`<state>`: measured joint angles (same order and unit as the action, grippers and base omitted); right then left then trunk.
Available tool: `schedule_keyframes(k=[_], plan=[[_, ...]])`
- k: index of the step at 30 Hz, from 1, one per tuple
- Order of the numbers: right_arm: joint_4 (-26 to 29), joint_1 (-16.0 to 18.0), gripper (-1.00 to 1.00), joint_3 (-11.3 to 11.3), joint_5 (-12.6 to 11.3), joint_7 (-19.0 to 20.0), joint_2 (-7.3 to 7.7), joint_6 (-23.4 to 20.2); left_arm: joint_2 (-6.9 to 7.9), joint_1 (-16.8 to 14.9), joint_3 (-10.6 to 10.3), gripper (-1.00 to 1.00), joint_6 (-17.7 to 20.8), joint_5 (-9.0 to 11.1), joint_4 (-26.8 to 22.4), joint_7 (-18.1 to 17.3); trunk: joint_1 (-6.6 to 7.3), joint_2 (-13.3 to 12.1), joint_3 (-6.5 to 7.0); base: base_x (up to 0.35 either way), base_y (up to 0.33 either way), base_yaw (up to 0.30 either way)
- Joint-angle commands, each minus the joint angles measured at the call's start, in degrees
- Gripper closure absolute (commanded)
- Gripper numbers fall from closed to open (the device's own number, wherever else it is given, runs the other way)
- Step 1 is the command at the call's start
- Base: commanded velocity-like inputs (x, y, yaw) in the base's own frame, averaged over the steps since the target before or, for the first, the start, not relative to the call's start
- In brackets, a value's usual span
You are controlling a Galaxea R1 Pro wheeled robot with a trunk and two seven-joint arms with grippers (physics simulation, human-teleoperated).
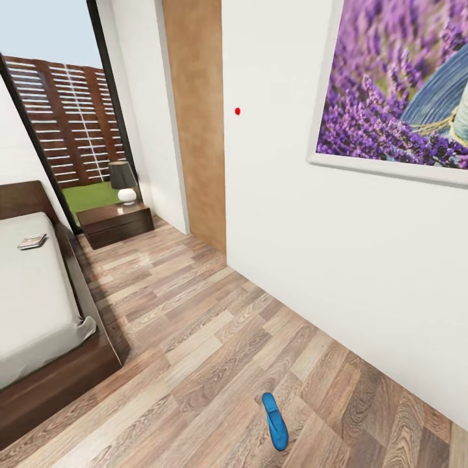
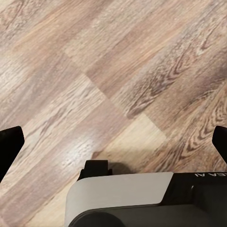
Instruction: In the bedroom, move the book from the bed onto either nightstand, and place the two sandals side by side next to the bed.
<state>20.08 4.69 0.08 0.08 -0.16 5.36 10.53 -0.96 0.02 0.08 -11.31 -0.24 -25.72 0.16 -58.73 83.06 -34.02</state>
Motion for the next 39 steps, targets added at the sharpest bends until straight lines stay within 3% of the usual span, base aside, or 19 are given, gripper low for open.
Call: schedule_keyframes(k=[1,24,39], plan=[[-0.04,0.04,-1.0,0.01,0.01,-0.02,0.01,0.17,-0.01,0.01,0.01,-1.0,-0.12,-0.03,-0.03,0.03,0.0,0.02,-0.04,0.0,0.0,0.0],[-0.04,0.05,-1.0,0.01,0.02,-0.02,0.01,0.19,-0.01,-0.02,0.01,-1.0,-0.12,-0.03,-0.03,0.02,0.0,0.02,-0.04,0.0,0.0,0.233],[-0.04,0.05,-1.0,0.01,0.01,-0.02,0.01,0.19,-0.01,-0.02,0.01,-1.0,-0.12,-0.03,-0.03,0.02,0.0,0.02,-0.04,0.0,0.0,0.025]])
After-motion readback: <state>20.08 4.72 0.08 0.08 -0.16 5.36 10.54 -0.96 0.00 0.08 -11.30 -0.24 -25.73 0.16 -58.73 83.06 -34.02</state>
